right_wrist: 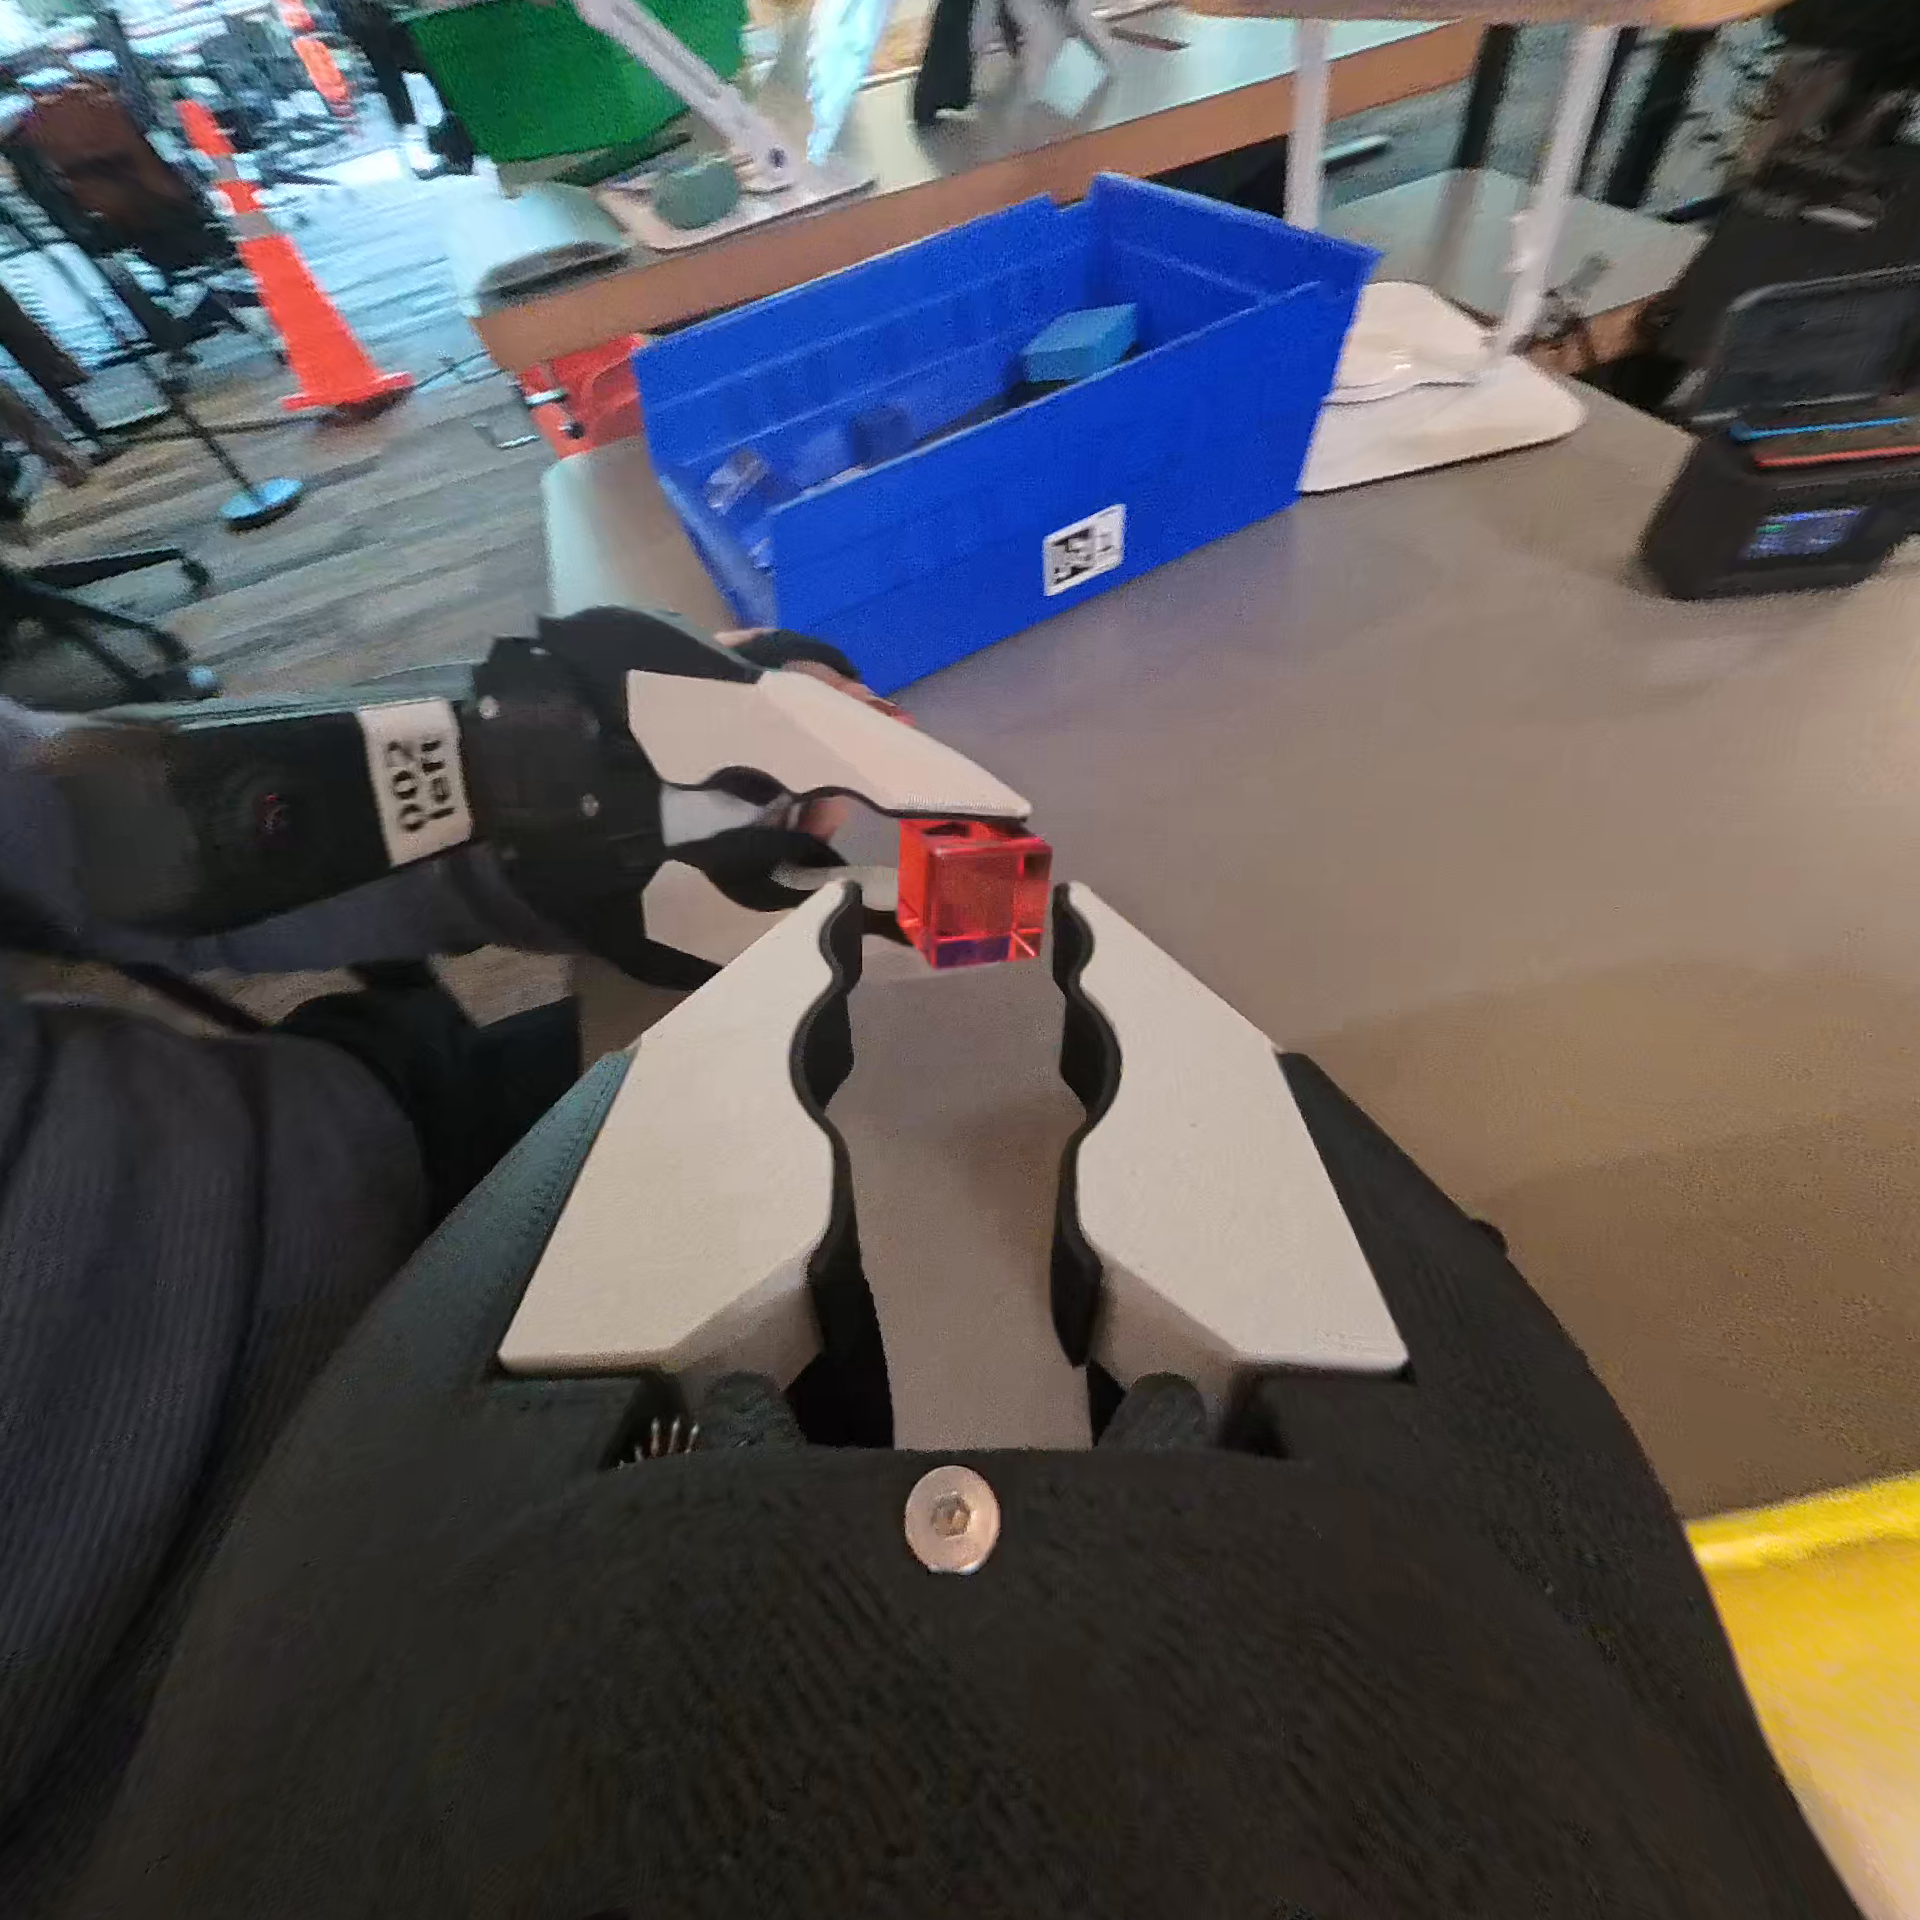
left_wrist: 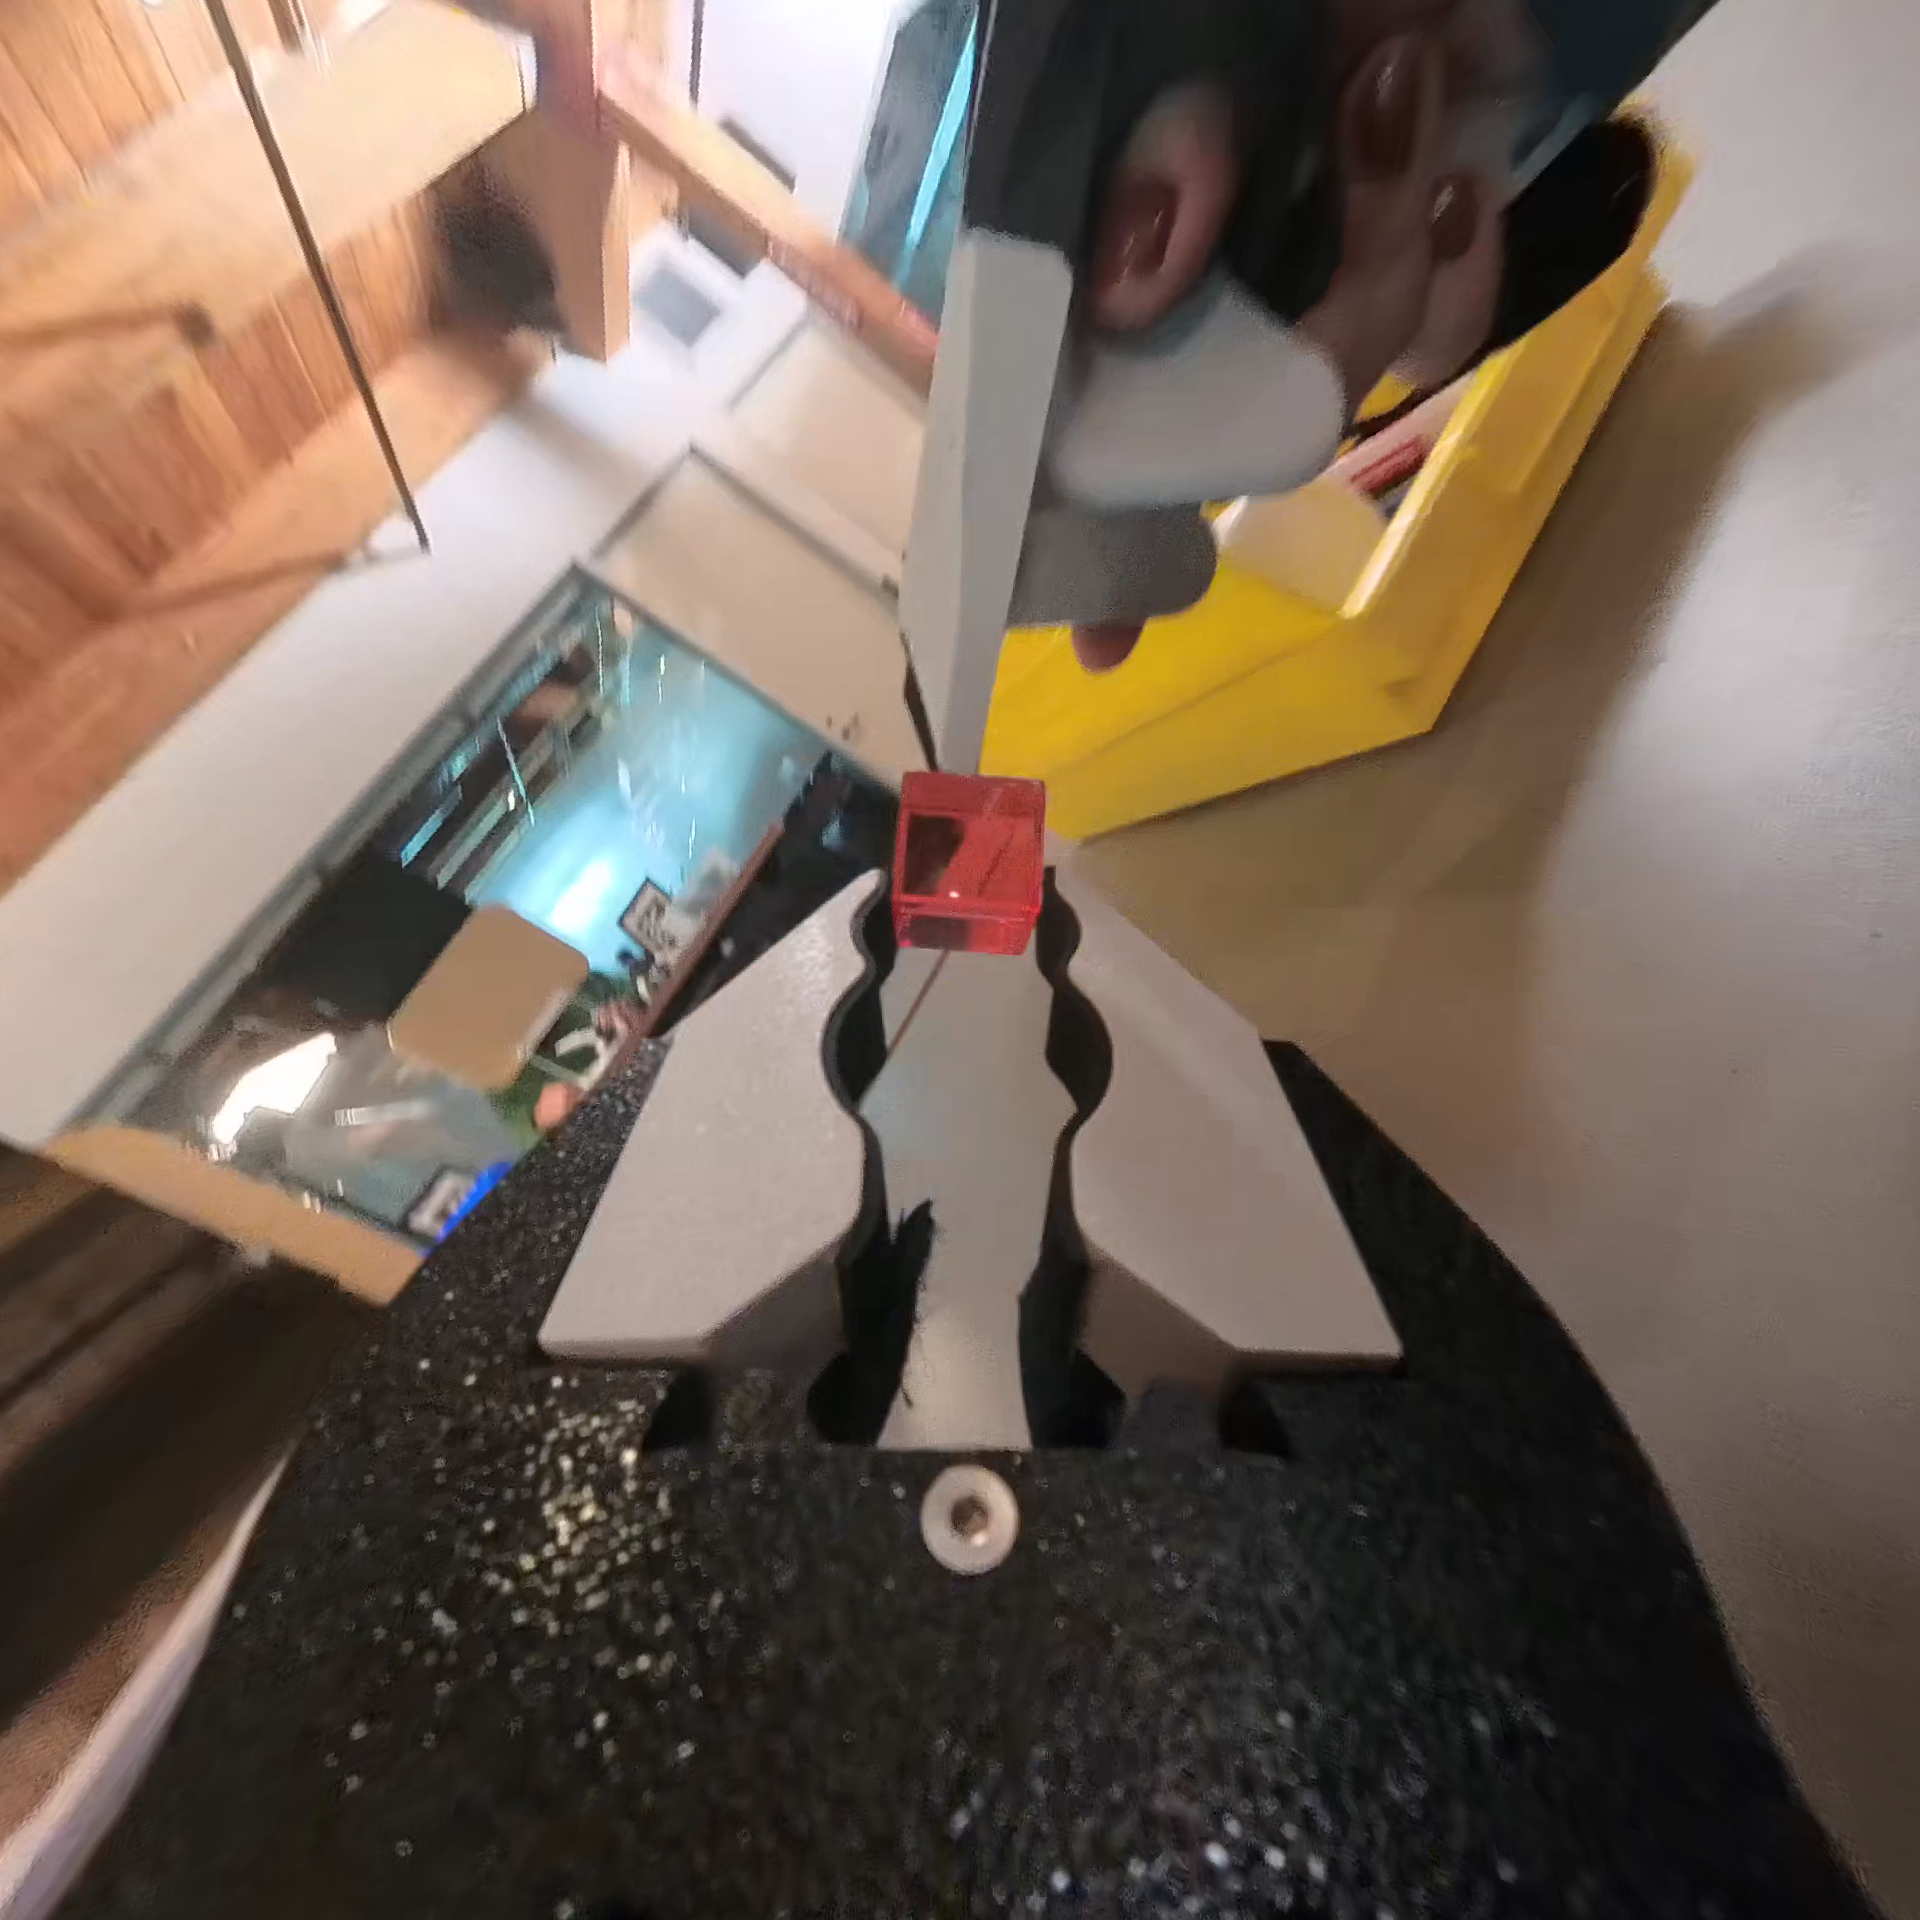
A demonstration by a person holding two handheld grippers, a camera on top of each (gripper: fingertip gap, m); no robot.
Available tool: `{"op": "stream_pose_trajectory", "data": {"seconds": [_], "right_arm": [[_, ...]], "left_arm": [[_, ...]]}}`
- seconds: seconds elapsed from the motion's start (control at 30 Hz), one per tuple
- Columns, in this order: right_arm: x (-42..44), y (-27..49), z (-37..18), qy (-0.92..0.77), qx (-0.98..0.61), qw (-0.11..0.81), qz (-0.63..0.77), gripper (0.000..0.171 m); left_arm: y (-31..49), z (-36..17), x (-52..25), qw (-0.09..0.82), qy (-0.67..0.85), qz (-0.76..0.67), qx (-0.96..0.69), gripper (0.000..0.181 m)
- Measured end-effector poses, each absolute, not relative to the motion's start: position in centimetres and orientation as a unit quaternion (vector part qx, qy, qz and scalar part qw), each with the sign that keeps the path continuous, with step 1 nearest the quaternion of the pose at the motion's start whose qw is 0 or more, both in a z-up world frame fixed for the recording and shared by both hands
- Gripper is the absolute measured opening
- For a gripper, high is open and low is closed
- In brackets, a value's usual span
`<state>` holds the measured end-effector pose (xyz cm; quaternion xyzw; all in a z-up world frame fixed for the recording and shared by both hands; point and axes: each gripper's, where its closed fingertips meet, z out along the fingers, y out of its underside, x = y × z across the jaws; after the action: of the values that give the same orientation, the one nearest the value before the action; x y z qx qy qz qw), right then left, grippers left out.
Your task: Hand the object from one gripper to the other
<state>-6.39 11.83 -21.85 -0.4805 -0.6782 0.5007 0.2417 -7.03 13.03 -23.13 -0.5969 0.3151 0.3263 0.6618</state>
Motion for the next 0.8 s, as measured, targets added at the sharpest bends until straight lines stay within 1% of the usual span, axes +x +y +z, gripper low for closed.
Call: {"op": "stream_pose_trajectory", "data": {"seconds": [0.1, 0.17, 0.27, 0.47, 0.5, 0.57, 0.6, 0.67, 0.73, 0.77, 0.8], "right_arm": [[-7.7, 13.4, -21.5, -0.647, -0.530, 0.296, 0.462, 0.036], [-8.3, 12.9, -21.7, -0.642, -0.544, 0.300, 0.448, 0.037], [-8.9, 12.6, -23.1, -0.655, -0.570, 0.312, 0.386, 0.046], [-9.8, 12.4, -24.7, -0.661, -0.590, 0.353, 0.301, 0.047], [-9.9, 12.4, -24.9, -0.662, -0.591, 0.358, 0.291, 0.047], [-10.1, 12.4, -25.3, -0.667, -0.588, 0.365, 0.275, 0.040], [-10.0, 12.8, -25.5, -0.670, -0.588, 0.371, 0.259, 0.031], [-9.8, 12.7, -25.4, -0.677, -0.582, 0.361, 0.270, 0.031], [-9.3, 12.5, -25.1, -0.682, -0.577, 0.332, 0.303, 0.030], [-9.1, 12.3, -24.8, -0.683, -0.572, 0.317, 0.326, 0.030], [-8.8, 12.2, -24.5, -0.682, -0.567, 0.303, 0.349, 0.029]], "left_arm": [[13.7, -24.2, -8.6, 0.635, 0.276, 0.318, -0.647, 0.025], [13.8, -24.3, -8.8, 0.630, 0.274, 0.322, -0.651, 0.025], [13.8, -24.4, -9.1, 0.626, 0.261, 0.321, -0.661, 0.025], [13.9, -24.6, -9.7, 0.614, 0.249, 0.331, -0.672, 0.025], [13.9, -24.6, -9.7, 0.613, 0.250, 0.332, -0.672, 0.025], [13.9, -24.6, -9.5, 0.612, 0.253, 0.339, -0.668, 0.025], [13.8, -24.6, -9.4, 0.614, 0.259, 0.340, -0.664, 0.025], [13.8, -24.4, -9.1, 0.624, 0.269, 0.337, -0.652, 0.025], [13.6, -24.0, -8.2, 0.656, 0.283, 0.298, -0.633, 0.026], [13.3, -23.6, -7.5, 0.679, 0.286, 0.266, -0.622, 0.029], [13.1, -23.4, -6.8, 0.697, 0.293, 0.228, -0.613, 0.038]]}}
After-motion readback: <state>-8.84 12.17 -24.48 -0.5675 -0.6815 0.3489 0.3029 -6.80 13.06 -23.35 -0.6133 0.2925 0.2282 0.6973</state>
